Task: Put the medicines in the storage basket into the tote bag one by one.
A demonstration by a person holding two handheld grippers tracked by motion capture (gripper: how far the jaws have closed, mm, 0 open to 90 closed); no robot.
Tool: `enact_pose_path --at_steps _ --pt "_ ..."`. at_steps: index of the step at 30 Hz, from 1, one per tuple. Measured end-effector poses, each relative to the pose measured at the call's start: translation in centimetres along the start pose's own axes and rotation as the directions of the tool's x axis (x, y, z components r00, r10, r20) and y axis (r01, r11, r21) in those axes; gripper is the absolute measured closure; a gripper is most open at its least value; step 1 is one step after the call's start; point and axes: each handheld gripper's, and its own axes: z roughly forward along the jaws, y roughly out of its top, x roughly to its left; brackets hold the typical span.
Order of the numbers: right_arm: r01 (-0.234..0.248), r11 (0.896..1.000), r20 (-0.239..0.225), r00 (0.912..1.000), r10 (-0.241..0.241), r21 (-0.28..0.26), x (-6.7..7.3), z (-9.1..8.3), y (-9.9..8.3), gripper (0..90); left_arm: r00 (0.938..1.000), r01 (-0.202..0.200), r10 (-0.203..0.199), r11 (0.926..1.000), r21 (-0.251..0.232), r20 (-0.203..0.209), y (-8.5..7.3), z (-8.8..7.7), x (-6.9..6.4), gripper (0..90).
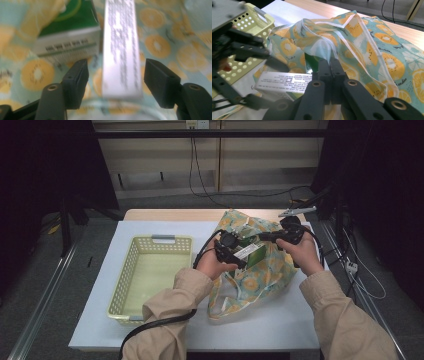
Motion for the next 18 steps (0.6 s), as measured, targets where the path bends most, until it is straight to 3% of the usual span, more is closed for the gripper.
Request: enact_pose_path --at_steps 3,5,10,18 --pt "-0.005 1.000 0.003 1.0000 0.005 -0.004 -0.1 -0.1 0.0 90.0 1.0000 -0.009 0.009 0.9999 0.011 0.003 -0.6 -0.7 0.0 46.5" --pt "-0.008 1.000 0.003 1.0000 0.008 -0.007 -0.2 -0.2 0.0 90.0 0.9999 -0.012 0.012 0.9998 0.018 0.002 -0.8 -0.9 0.1 60.4" --pt "-0.002 1.000 -0.001 1.0000 0.002 -0.007 -0.1 -0.3 0.0 90.0 0.9991 0.042 -0.042 0.9989 -0.022 0.000 -0.5 -0.4 0.4 63.1" --pt "-0.003 1.000 -0.006 1.0000 0.003 -0.014 -0.1 -0.5 0.1 90.0 0.9988 0.045 -0.047 0.9947 -0.093 -0.018 1.9 2.1 0.5 63.3"
